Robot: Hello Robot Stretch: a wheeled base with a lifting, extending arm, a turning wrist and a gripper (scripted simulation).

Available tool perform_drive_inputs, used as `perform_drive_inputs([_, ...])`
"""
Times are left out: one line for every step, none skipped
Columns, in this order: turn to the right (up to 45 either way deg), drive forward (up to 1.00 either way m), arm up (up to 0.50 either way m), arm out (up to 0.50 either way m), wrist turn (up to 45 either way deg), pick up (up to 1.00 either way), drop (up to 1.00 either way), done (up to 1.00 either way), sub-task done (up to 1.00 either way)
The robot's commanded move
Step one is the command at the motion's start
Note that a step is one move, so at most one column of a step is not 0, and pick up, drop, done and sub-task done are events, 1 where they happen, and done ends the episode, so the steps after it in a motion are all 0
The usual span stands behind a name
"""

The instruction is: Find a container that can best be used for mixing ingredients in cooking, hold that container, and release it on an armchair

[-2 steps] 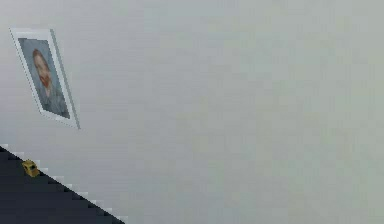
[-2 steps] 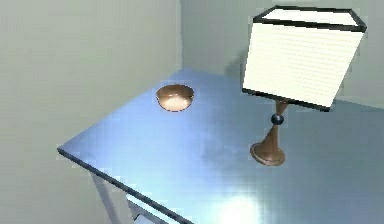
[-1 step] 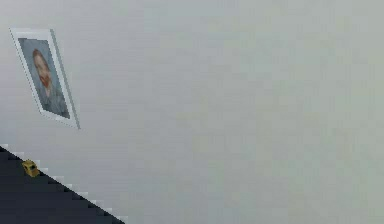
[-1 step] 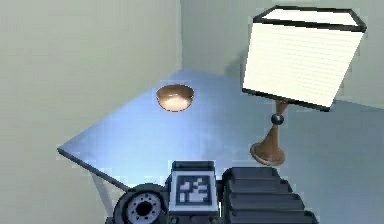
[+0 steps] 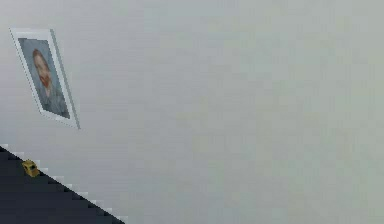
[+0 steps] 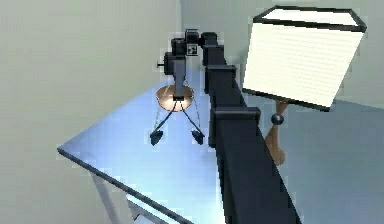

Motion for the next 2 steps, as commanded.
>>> perform_drive_inputs([0.0, 0.00, 0.00, 0.00, 45.0, 0.00, 0.00, 0.00, 0.00])
perform_drive_inputs([0.0, 0.00, 0.00, 0.00, 45.0, 0.00, 0.00, 0.00, 0.00])
